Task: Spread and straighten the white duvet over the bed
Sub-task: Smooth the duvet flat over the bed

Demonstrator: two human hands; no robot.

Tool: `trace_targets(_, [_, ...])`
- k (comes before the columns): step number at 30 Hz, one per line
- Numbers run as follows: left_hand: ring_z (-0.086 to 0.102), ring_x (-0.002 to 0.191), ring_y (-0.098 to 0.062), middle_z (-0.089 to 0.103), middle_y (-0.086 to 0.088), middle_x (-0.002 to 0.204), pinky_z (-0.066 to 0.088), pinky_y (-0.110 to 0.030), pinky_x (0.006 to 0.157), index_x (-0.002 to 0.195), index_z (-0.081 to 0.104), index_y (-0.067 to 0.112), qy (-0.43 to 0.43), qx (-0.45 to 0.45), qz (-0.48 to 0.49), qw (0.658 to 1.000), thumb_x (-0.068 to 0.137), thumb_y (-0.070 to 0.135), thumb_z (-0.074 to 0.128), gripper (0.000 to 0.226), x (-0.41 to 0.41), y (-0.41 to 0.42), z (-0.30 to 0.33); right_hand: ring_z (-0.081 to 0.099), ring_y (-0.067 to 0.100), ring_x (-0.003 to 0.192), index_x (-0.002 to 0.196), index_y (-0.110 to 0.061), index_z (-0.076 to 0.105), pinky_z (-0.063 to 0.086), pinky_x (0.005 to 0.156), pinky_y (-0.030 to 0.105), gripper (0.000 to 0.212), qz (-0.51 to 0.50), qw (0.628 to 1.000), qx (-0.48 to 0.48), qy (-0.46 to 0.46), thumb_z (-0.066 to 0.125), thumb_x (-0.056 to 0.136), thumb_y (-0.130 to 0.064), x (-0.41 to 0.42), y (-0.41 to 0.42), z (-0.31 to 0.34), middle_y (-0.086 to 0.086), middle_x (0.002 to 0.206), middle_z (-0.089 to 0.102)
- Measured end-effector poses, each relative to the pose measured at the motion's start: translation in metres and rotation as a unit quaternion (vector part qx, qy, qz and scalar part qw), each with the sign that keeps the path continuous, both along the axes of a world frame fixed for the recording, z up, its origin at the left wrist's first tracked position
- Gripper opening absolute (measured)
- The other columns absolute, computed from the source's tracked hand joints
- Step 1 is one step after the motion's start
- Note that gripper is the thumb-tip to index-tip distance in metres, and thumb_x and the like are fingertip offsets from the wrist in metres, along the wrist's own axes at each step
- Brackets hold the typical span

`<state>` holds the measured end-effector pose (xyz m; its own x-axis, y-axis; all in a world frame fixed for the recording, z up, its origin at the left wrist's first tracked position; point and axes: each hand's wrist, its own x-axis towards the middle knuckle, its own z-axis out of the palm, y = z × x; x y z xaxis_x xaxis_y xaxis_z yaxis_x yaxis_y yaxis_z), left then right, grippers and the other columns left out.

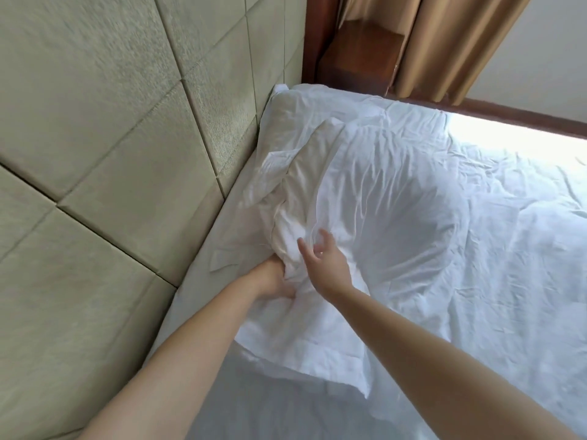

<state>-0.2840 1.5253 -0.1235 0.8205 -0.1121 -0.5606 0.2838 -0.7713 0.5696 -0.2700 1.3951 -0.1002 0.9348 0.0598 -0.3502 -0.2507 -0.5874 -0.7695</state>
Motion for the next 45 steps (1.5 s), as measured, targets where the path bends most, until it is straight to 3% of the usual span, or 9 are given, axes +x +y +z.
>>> trace_targets(4, [0.017,0.145,-0.022,0.009,-0.008,0.159,0.027,-0.027,0.113,0.153,0.004,0.01,-0.013,0.013,-0.102,0.995,0.081,0.024,0.07,0.099,-0.016,-0.033,0.023,0.042,0.027,0.132,0.152,-0.019,0.009,0.036,0.099,0.033,0.09,-0.023,0.998,-0.013,0.05,0.057,0.085,-0.056,0.007,-0.009,0.034,0.005,0.15,0.036])
trace_targets(8, [0.019,0.144,-0.022,-0.002,-0.003,0.16,0.03,-0.031,0.112,0.153,0.0,0.019,-0.036,0.035,-0.187,0.981,0.083,0.037,0.069,0.1,-0.031,-0.051,0.035,0.055,0.014,0.074,0.15,-0.022,0.001,0.041,0.06,0.022,0.109,-0.006,0.993,-0.064,0.101,0.075,0.073,-0.045,0.003,-0.022,0.042,0.01,0.133,0.047])
trace_targets(13, [0.032,0.138,-0.017,0.023,0.004,0.155,0.03,-0.027,0.109,0.15,0.023,0.023,-0.046,-0.021,-0.179,0.982,0.072,0.043,0.078,0.097,-0.041,-0.043,0.038,0.059,0.03,0.095,0.106,-0.013,0.041,0.038,0.068,0.031,0.024,-0.071,0.978,-0.198,0.003,0.053,0.086,-0.021,0.0,-0.039,0.028,0.004,0.092,0.052])
trace_targets(16, [0.024,0.142,-0.016,0.019,0.004,0.157,0.023,-0.03,0.116,0.151,0.02,0.025,-0.018,-0.012,-0.153,0.988,0.07,0.046,0.08,0.103,-0.037,-0.021,0.034,0.056,0.031,0.094,0.103,-0.011,0.043,0.039,0.071,0.032,0.015,-0.099,0.975,-0.199,0.006,0.048,0.09,-0.017,-0.002,-0.054,0.023,0.009,0.098,0.057])
trace_targets(21, [0.021,0.142,-0.023,0.016,-0.003,0.155,0.025,-0.034,0.115,0.152,0.008,0.028,0.005,0.003,-0.189,0.982,0.073,0.044,0.078,0.107,-0.046,-0.041,0.028,0.057,0.027,0.098,0.127,-0.015,0.036,0.04,0.071,0.031,0.068,-0.025,0.991,-0.116,0.057,0.069,0.077,-0.047,-0.004,-0.035,0.022,0.006,0.116,0.053])
trace_targets(25, [0.016,0.144,-0.022,0.011,-0.004,0.157,0.023,-0.034,0.116,0.153,0.004,0.026,-0.012,-0.003,-0.208,0.978,0.078,0.041,0.074,0.104,-0.046,-0.058,0.029,0.057,0.027,0.099,0.133,-0.015,0.027,0.043,0.07,0.03,0.08,0.021,0.977,-0.194,0.083,0.076,0.071,-0.025,0.004,-0.039,0.022,0.008,0.119,0.051])
trace_targets(34, [0.061,0.089,-0.008,0.067,0.003,0.097,0.046,-0.013,0.073,0.112,0.069,0.017,0.008,-0.12,0.052,0.991,0.082,0.021,0.072,0.03,-0.024,-0.02,0.021,0.058,0.031,0.094,0.103,-0.015,0.038,0.045,0.071,0.034,0.033,-0.011,0.984,-0.176,0.032,0.05,0.074,-0.006,0.006,-0.064,0.018,0.007,0.094,0.056])
trace_targets(41, [0.034,0.134,-0.032,0.007,-0.012,0.153,0.037,-0.039,0.106,0.152,0.006,0.03,0.017,0.122,0.133,0.983,0.079,0.037,0.072,0.098,-0.017,0.004,-0.021,0.054,0.025,0.076,0.097,-0.016,0.038,0.041,0.061,0.032,0.026,-0.001,0.992,-0.123,0.013,0.052,0.076,-0.012,-0.001,-0.073,0.021,0.001,0.081,0.052])
trace_targets(45, [0.049,0.124,-0.028,0.046,-0.01,0.142,0.04,-0.034,0.102,0.144,0.035,0.021,0.051,0.048,0.129,0.989,0.08,0.05,0.059,0.073,-0.019,-0.01,-0.031,0.054,0.024,0.076,0.098,-0.015,0.039,0.041,0.062,0.031,0.026,-0.022,0.994,-0.111,-0.006,0.053,0.076,-0.012,-0.003,-0.079,0.029,0.0,0.079,0.052])
